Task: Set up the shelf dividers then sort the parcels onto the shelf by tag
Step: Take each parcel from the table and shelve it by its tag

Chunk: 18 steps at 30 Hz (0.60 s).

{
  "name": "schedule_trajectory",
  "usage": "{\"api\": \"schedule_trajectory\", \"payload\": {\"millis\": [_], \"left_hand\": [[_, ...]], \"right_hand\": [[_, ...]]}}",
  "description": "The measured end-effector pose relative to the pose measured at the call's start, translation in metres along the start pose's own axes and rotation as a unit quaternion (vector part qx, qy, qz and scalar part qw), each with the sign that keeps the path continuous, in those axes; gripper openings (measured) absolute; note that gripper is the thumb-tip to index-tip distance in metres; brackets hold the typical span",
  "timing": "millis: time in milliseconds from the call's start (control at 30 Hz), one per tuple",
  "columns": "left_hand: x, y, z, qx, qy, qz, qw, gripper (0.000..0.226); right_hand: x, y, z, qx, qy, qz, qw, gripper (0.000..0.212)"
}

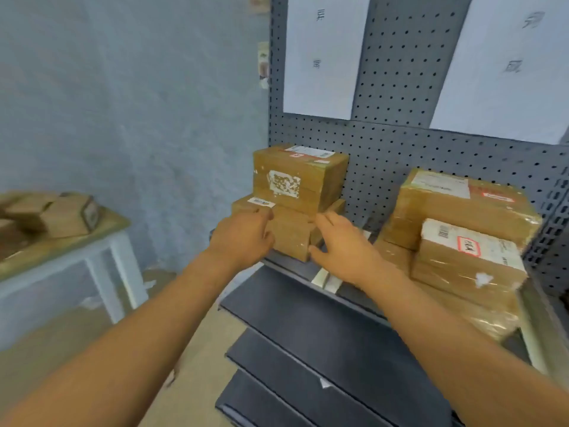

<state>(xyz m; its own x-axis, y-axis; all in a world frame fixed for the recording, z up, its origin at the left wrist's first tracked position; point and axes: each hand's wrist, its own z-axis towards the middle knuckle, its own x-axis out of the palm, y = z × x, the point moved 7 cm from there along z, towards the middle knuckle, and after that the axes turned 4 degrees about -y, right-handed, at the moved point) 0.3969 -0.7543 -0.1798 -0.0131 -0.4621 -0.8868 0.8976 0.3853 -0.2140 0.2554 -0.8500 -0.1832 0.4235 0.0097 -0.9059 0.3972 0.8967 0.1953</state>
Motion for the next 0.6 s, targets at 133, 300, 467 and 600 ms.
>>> {"api": "schedule_trajectory", "payload": {"millis": [133, 300, 467, 600], "left_hand": [[-0.034, 0.083, -0.071, -0.070, 0.017, 0.148, 0.986, 0.043], [-0.092, 0.181, -0.167, -0.177, 0.030, 0.232, 0.956, 0.038], [-0.156, 0.266, -0.256, -0.255, 0.019, 0.269, 0.929, 0.043], [-0.208, 0.334, -0.331, -0.294, 0.010, 0.291, 0.910, 0.044]], "right_hand": [[0.063, 0.081, 0.016, -0.078, 0.065, 0.017, 0.995, 0.051], [0.106, 0.212, 0.028, -0.191, 0.080, 0.028, 0.978, 0.054], [0.126, 0.346, 0.031, -0.268, 0.080, 0.044, 0.959, 0.055], [0.141, 0.460, 0.028, -0.307, 0.083, 0.079, 0.945, 0.057]]}}
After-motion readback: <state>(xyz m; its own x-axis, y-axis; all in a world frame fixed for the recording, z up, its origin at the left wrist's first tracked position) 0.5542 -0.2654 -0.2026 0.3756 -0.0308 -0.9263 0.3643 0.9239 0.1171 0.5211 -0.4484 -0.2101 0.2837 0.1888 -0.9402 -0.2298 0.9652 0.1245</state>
